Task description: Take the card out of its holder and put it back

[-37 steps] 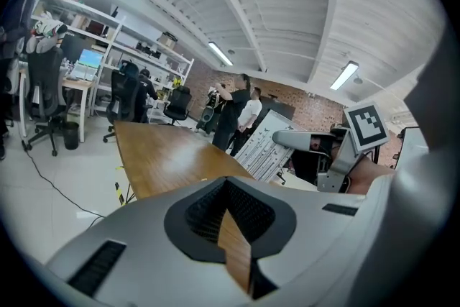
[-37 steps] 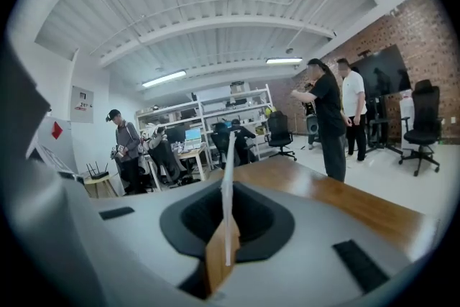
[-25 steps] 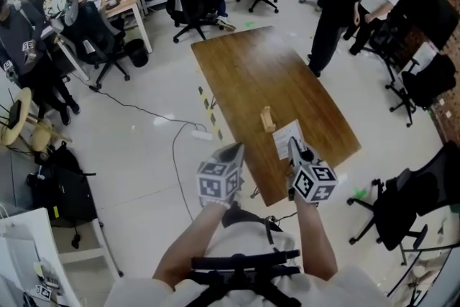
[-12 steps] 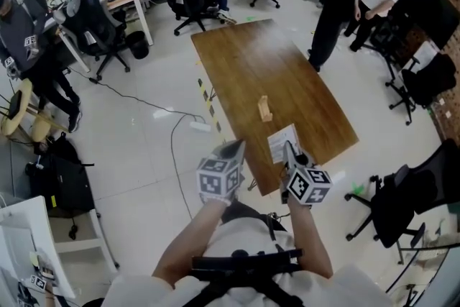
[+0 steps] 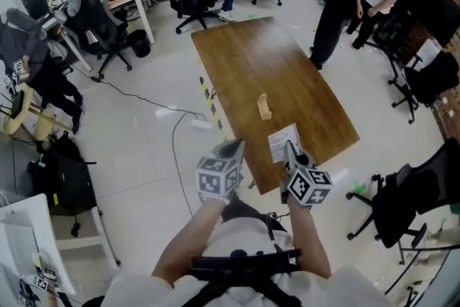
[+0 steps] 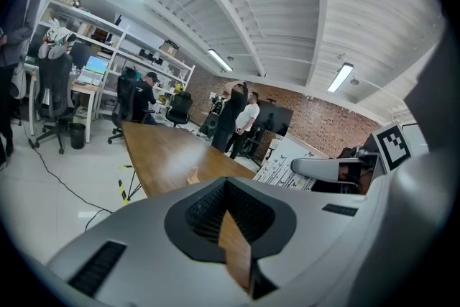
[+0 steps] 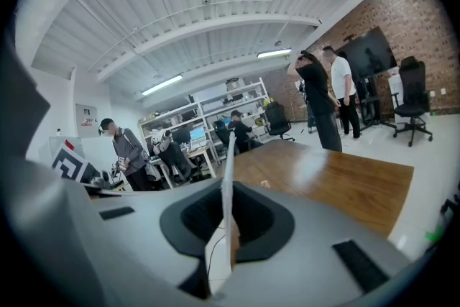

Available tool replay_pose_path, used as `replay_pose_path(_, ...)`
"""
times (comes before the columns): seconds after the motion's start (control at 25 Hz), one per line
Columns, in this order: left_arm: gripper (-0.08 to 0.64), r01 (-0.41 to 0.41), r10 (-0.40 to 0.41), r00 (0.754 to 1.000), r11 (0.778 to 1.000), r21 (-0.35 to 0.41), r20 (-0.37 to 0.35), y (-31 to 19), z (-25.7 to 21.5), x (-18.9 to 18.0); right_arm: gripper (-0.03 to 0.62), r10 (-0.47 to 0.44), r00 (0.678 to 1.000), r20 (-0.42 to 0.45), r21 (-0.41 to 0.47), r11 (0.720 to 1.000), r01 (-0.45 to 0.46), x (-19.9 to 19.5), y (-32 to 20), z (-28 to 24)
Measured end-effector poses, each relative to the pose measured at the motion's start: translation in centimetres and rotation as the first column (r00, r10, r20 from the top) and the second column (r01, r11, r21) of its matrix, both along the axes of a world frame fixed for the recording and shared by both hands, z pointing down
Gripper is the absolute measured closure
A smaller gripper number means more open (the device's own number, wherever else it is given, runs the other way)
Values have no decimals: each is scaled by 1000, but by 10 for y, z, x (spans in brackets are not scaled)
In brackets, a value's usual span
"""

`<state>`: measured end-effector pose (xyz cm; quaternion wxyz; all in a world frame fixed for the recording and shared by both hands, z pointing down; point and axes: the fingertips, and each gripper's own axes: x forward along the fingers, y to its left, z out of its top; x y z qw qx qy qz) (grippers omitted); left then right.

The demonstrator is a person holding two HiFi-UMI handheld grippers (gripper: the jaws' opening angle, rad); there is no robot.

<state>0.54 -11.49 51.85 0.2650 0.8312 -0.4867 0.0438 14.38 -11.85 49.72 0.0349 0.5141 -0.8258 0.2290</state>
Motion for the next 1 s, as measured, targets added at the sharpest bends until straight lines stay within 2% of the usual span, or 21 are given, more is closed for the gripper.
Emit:
replay_pose_path(0.28, 569, -22, 22, 999, 1000, 5, 38, -1, 4, 5, 577, 0, 1000, 17, -12, 1000, 0, 0, -4, 7)
replay_pose_path(0.64, 568, -2, 3, 1000, 1000, -12, 17, -15, 8, 4, 578, 10, 1000, 17, -21, 1000, -10, -3, -19, 11)
replay_pose_path(1.0, 568, -42, 43, 998, 999, -18, 42, -41, 15, 15, 577, 28, 1000, -8, 21, 999, -28, -1, -70, 2)
